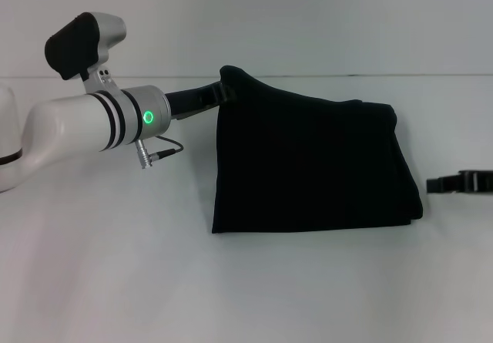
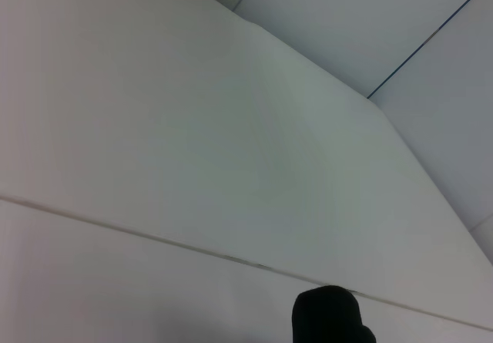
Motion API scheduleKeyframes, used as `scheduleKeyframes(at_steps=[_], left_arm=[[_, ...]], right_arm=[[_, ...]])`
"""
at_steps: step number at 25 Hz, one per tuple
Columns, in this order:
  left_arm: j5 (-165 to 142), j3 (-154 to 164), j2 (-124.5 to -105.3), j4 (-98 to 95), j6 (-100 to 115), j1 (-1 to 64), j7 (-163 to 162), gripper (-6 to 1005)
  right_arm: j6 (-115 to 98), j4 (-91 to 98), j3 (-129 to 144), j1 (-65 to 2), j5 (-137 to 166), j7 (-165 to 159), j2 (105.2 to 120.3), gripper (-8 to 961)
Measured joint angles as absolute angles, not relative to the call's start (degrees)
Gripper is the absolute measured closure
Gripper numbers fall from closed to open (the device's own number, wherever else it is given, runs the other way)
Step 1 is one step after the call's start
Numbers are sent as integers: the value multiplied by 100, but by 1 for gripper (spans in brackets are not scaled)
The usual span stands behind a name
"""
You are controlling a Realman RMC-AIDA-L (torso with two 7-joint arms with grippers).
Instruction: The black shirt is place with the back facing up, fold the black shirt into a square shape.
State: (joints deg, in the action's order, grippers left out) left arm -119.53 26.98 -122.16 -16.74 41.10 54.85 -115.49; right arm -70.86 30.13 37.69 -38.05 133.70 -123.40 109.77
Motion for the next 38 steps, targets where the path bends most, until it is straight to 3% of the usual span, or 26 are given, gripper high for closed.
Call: scheduleKeyframes(at_steps=[1, 6, 17, 23, 26, 32, 38], left_arm=[[-11953, 2698, -12216, -1673, 4110, 5485, -11549, 938], [-11953, 2692, -12216, -1670, 4076, 5485, -11549, 936], [-11953, 2699, -12185, -1679, 4048, 5550, -11549, 933], [-11950, 2645, -12189, -1688, 4050, 5459, -11540, 932], [-11947, 2653, -12186, -1845, 4049, 5323, -11514, 931], [-11940, 2680, -12182, -2530, 4259, 4914, -11523, 708], [-11719, 2659, -12222, -4089, 6772, 4250, -11172, 597]], right_arm=[[-7086, 3094, 3677, -3772, 13367, -12325, 10985, 857], [-7139, 3336, 3312, -3681, 13356, -12270, 10982, 631], [-7114, 3397, 3082, -3700, 13350, -12083, 11070, 374], [-7129, 3401, 3059, -3727, 13322, -12022, 11103, 135], [-7128, 3402, 3050, -3730, 13190, -11942, 11107, 121], [-7259, 3411, 3037, -3664, 12523, -11594, 11026, 113], [-7771, 3576, 3028, -3608, 11808, -10749, 11013, 112]])
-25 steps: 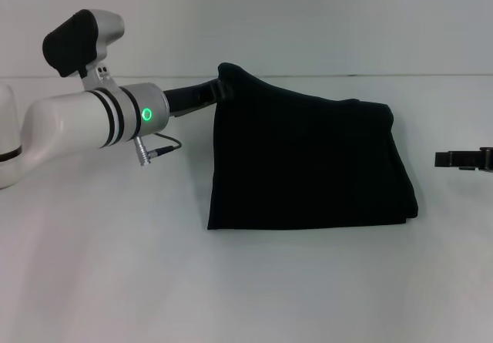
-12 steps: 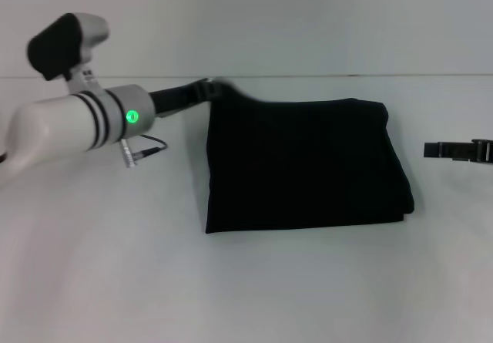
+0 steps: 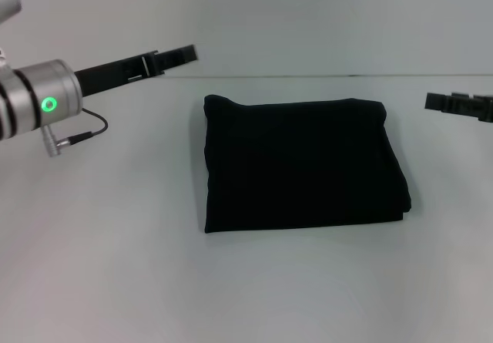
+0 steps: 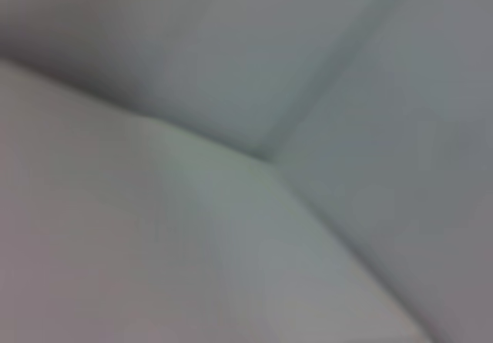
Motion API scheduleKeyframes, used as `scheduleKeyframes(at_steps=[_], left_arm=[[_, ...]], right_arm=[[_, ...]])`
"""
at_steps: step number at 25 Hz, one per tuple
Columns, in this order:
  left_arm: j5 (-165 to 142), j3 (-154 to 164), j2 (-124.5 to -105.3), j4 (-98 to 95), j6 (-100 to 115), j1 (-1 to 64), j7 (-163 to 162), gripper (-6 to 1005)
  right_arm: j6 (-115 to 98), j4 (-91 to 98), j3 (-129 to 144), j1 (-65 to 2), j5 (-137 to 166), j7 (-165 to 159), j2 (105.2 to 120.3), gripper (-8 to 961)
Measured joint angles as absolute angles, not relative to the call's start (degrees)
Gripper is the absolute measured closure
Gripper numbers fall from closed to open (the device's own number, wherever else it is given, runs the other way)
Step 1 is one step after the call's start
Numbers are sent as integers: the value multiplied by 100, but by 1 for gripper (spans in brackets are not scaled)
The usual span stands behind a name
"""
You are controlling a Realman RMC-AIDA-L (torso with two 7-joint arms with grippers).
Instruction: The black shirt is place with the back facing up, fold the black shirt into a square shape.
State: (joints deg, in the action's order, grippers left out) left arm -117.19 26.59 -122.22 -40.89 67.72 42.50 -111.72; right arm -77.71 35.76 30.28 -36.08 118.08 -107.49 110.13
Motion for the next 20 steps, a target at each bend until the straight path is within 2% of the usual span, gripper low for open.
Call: scheduleKeyframes(at_steps=[4, 7, 11, 20], left_arm=[[-11812, 2710, -12176, -4485, 8220, 4145, -10386, 524], [-12157, 2808, -12124, -4606, 8554, 4165, -9937, 290], [-12554, 3511, -12172, -4802, 8525, 4202, -9229, 72], [-12756, 4303, -12269, -4860, 8065, 4211, -9125, 41]], right_arm=[[-8070, 4071, 3201, -3608, 11843, -10199, 11154, 113], [-8176, 4442, 3581, -3650, 11957, -10047, 11206, 113], [-8223, 4816, 4397, -3722, 12010, -10025, 11234, 117], [-8127, 4920, 4604, -4018, 12729, -10368, 11360, 126]])
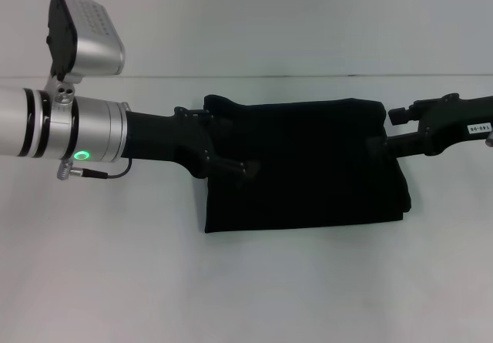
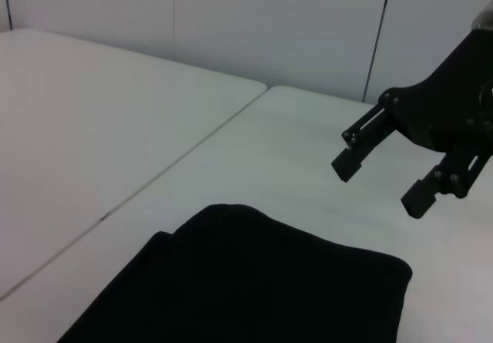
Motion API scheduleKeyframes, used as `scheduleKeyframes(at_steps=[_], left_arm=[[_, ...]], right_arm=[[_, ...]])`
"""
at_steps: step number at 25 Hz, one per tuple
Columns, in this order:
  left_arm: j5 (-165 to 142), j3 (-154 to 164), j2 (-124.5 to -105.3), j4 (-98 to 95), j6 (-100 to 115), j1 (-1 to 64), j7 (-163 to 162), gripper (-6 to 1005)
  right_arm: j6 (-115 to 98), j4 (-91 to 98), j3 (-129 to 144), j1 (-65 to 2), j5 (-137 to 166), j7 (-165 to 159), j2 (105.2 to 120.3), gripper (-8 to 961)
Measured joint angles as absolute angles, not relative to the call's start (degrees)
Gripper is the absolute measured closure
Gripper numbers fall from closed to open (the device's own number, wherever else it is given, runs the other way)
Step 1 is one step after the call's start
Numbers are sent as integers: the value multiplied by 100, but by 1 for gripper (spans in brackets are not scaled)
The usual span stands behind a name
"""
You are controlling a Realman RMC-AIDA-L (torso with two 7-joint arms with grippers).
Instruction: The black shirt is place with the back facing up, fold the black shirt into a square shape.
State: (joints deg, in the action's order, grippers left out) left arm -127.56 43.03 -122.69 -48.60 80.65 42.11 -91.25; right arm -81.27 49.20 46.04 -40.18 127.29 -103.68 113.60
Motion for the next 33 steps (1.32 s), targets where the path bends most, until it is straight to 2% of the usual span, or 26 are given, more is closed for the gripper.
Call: scheduleKeyframes(at_steps=[33], left_arm=[[-12771, 4360, -12287, -4852, 8048, 4218, -9115, 48]], right_arm=[[-8029, 4898, 4631, -4059, 12788, -10376, 11399, 128]])
